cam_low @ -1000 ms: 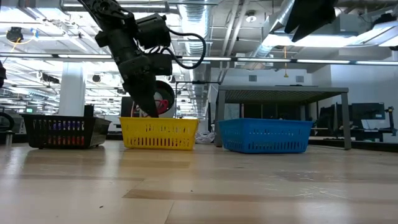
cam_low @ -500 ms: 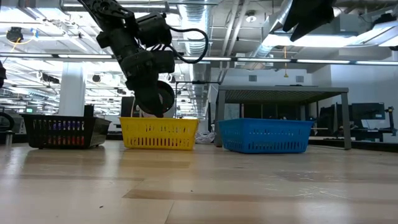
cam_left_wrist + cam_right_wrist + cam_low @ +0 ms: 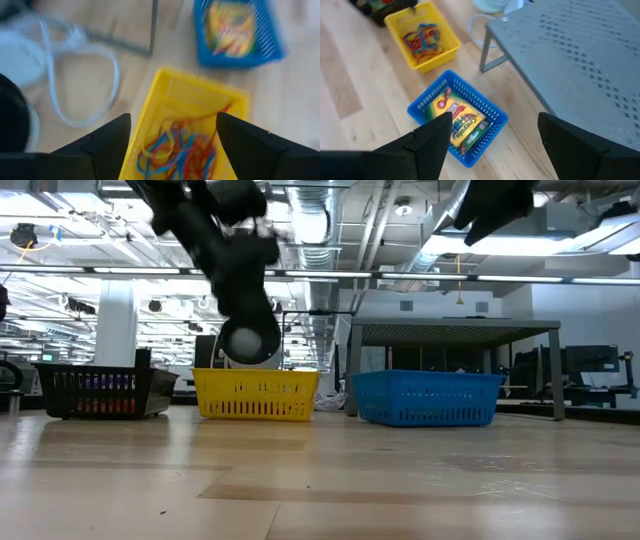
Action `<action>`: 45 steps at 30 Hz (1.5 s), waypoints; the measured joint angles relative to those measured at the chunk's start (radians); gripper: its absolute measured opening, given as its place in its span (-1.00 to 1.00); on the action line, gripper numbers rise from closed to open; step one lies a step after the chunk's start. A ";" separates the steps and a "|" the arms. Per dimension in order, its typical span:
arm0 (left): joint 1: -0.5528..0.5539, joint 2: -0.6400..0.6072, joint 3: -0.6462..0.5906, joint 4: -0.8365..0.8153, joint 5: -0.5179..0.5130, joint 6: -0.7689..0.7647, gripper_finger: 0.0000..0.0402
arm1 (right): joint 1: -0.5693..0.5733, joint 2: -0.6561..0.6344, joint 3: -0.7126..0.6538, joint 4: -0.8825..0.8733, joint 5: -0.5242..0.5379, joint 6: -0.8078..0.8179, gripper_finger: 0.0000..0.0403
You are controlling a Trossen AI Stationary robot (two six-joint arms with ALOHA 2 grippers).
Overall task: Pick & Place Office Desk Supplies
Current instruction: Put the blue bin on the shelf
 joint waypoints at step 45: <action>-0.089 -0.510 -0.390 0.760 0.093 -0.194 0.12 | -0.068 0.659 0.298 0.105 -0.347 0.284 0.29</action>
